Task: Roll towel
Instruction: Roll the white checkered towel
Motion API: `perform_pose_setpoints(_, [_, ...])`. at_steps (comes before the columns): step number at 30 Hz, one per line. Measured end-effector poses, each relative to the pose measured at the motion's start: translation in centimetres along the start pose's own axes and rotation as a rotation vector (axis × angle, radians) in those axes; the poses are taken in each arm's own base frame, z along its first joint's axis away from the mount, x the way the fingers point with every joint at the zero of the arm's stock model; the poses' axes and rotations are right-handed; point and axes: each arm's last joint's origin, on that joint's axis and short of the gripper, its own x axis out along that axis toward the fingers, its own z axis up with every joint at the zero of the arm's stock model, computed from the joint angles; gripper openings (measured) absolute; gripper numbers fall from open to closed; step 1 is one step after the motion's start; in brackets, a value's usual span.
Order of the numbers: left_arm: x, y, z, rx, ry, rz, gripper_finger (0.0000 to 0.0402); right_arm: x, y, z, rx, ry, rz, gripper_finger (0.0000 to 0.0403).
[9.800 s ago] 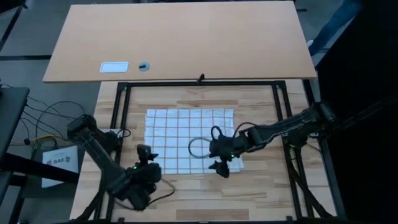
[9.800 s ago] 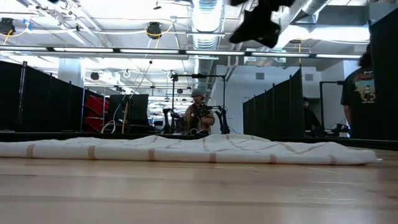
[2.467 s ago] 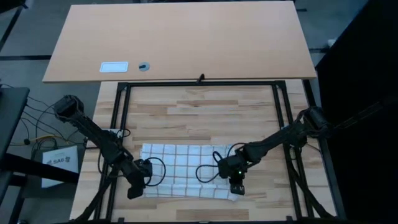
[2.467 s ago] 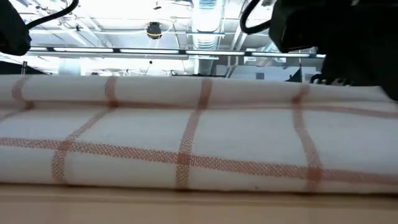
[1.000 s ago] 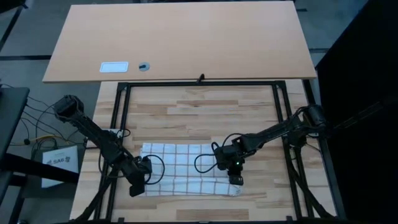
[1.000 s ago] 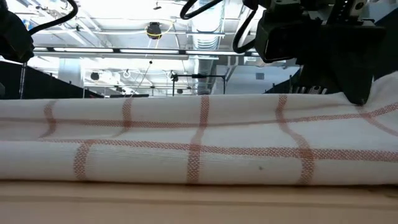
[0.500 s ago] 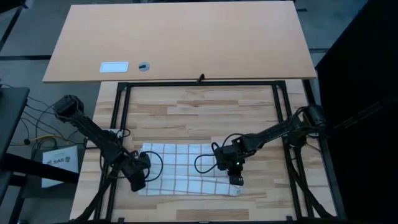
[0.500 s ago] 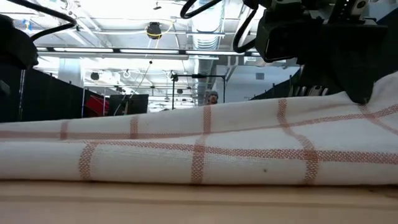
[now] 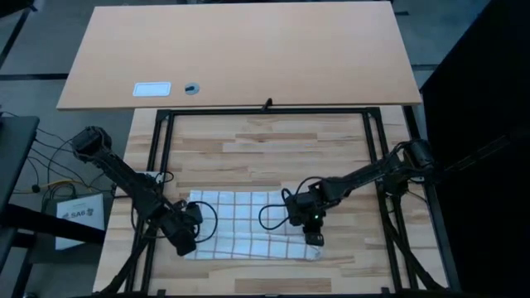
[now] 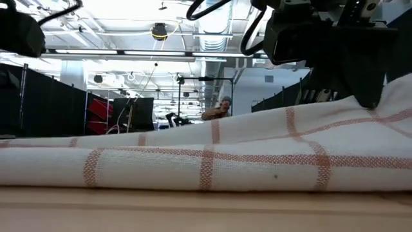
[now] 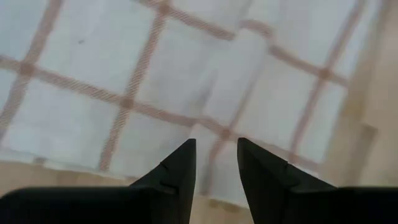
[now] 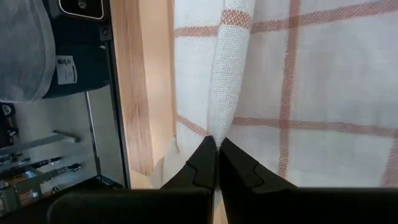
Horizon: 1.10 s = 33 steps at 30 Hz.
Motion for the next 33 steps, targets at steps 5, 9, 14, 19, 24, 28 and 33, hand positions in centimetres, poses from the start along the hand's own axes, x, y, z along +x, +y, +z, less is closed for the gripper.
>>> perform_pose_setpoints(5, [-0.1,-0.3,-0.3,-0.014,0.004,-0.015,0.0101,-0.3,-0.5,0.3,-0.016,-0.013,-0.005,0.0000])
perform_pose_setpoints(9, [-0.2,-0.5,-0.9,-0.031,0.016,-0.019,0.0101,-0.4,-0.7,0.1,-0.004,0.009,-0.018,0.0000])
perform_pose_setpoints(14, [-0.3,-0.5,-1.4,-0.052,0.022,-0.003,0.0101,-0.4,-0.8,-0.2,-0.008,0.034,-0.027,0.0000])
perform_pose_setpoints(19, [-0.3,-0.6,-1.5,-0.066,0.010,-0.001,0.0101,-0.4,-0.8,-0.1,-0.020,0.020,-0.022,0.0000])
perform_pose_setpoints(24, [-0.3,-0.6,-1.5,-0.067,0.007,0.000,0.0101,-0.7,-1.3,0.1,-0.014,0.013,-0.025,0.0000])
perform_pose_setpoints(28, [-0.3,-0.6,-1.5,-0.078,0.005,-0.003,0.0101,-1.2,-2.0,0.4,0.011,-0.001,-0.031,0.0000])
perform_pose_setpoints(33, [-0.4,-0.9,-1.5,-0.078,-0.003,-0.026,0.0101,-1.5,-2.5,0.5,0.033,0.002,-0.032,0.0000])
